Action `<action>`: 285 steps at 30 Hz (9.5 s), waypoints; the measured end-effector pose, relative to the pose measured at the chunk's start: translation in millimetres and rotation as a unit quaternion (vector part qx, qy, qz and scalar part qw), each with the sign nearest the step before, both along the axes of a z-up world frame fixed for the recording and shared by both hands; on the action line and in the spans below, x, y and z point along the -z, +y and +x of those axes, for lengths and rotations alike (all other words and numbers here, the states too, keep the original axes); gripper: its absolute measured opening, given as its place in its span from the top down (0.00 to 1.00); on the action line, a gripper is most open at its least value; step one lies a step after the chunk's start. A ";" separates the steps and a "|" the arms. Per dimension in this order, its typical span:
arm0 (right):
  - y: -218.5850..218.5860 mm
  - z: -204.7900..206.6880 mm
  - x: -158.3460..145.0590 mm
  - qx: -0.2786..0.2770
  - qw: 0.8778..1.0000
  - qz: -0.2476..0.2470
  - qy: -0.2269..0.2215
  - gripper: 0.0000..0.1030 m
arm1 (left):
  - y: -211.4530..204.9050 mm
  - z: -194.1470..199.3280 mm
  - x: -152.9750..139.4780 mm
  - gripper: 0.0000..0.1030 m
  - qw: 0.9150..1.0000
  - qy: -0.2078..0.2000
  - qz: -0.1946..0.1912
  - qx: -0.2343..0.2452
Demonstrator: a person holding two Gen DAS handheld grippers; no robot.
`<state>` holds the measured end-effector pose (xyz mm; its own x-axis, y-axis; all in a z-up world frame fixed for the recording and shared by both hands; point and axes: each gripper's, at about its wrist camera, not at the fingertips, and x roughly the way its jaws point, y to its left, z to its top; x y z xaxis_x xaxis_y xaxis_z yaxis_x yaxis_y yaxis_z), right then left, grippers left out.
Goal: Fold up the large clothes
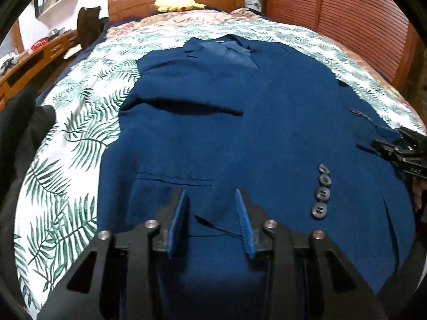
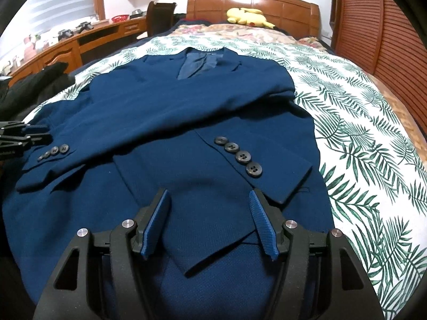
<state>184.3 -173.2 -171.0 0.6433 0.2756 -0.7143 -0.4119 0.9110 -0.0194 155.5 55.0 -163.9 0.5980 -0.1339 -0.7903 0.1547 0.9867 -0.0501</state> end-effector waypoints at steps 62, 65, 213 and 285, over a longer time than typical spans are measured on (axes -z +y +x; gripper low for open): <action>-62.1 185.6 -22.3 0.095 0.990 -0.091 0.042 0.85 | -7.9 -25.6 -67.4 0.68 0.994 -0.098 -0.053 0.008; -64.0 159.6 -30.7 0.079 0.993 -0.077 0.040 0.71 | -7.1 -28.3 -67.5 0.67 0.994 -0.099 -0.051 0.005; -79.5 -155.3 -366.3 -0.064 0.963 0.092 -0.245 0.98 | -7.9 -181.3 -388.2 0.99 0.926 -0.375 0.005 0.033; 58.2 9.1 -72.9 -0.035 0.996 -0.084 0.010 0.42 | 38.8 -58.1 -119.3 0.74 0.978 -0.206 -0.026 -0.003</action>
<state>193.4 -114.9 -98.1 0.6121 0.1957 -0.7662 -0.4769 0.8643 -0.1602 97.4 93.8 -44.6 0.8646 -0.1640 -0.4749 0.1676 0.9852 -0.0351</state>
